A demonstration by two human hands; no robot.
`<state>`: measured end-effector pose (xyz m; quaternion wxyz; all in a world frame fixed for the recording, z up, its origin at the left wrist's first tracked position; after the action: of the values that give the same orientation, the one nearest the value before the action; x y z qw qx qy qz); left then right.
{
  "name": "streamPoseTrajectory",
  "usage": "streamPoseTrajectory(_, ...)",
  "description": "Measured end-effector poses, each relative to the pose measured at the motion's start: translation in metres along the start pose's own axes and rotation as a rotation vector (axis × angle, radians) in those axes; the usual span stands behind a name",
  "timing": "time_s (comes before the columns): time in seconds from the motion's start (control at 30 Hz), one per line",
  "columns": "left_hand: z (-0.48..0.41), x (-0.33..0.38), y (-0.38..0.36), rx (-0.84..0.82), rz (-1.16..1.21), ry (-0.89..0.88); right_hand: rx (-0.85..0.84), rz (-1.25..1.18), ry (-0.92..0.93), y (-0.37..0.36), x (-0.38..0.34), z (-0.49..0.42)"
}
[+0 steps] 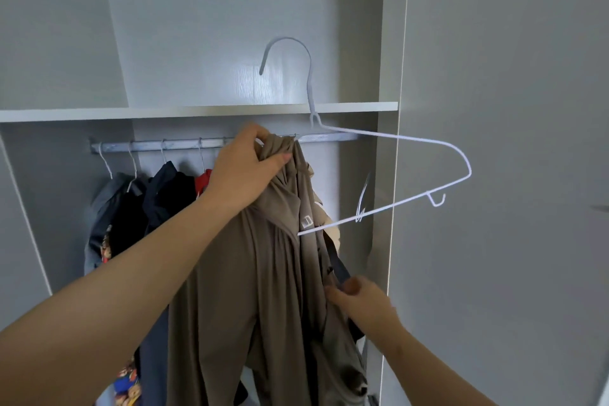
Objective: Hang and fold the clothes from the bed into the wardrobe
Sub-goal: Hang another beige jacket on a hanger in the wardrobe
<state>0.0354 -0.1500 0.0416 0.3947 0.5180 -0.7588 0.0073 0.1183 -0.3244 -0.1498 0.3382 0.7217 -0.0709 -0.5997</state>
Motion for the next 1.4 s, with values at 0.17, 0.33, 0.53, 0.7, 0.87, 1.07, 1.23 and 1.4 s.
streamPoseTrajectory(0.17, -0.002, 0.002, 0.017, 0.036, 0.085, 0.034, -0.222, 0.225, -0.015, -0.025, 0.008, -0.004)
streamPoseTrajectory(0.33, -0.004, -0.008, 0.040, 0.048, 0.046, -0.014, -0.033, 0.463, -0.101, -0.015, 0.020, -0.008)
streamPoseTrajectory(0.53, -0.006, -0.033, 0.065, 0.025, -0.063, -0.071, 0.213, -0.155, -0.279, 0.017, 0.009, -0.018)
streamPoseTrajectory(0.7, 0.005, -0.055, 0.073, 0.040, -0.174, -0.153, 0.040, -1.020, -0.545, 0.029, -0.009, -0.022)
streamPoseTrajectory(0.87, 0.016, -0.064, 0.079, 0.077, -0.289, -0.238, -0.021, -1.196, -0.640, 0.038, -0.010, -0.034)
streamPoseTrajectory(1.07, 0.024, -0.081, 0.086, -0.001, -0.467, -0.284, 0.004, -1.184, -0.525, 0.050, -0.017, -0.037)
streamPoseTrajectory(1.23, 0.034, -0.093, 0.088, -0.075, -0.547, -0.338, -0.004, -1.024, -0.487, 0.067, -0.024, -0.032)
streamPoseTrajectory(1.4, 0.047, -0.094, 0.053, -0.164, -0.621, -0.350, 0.096, -0.880, -0.393, 0.070, -0.039, -0.036)
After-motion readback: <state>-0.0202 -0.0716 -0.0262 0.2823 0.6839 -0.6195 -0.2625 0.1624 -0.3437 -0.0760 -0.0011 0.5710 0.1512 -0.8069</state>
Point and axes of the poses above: each hand's wrist, its own z-axis away from the middle knuckle, its own y-axis out of the back of the hand, x = y × z, the point moved 2 cm from there along -z, towards the middle knuckle, and after that the axes turned 3 degrees about y, right-handed, at the moved point
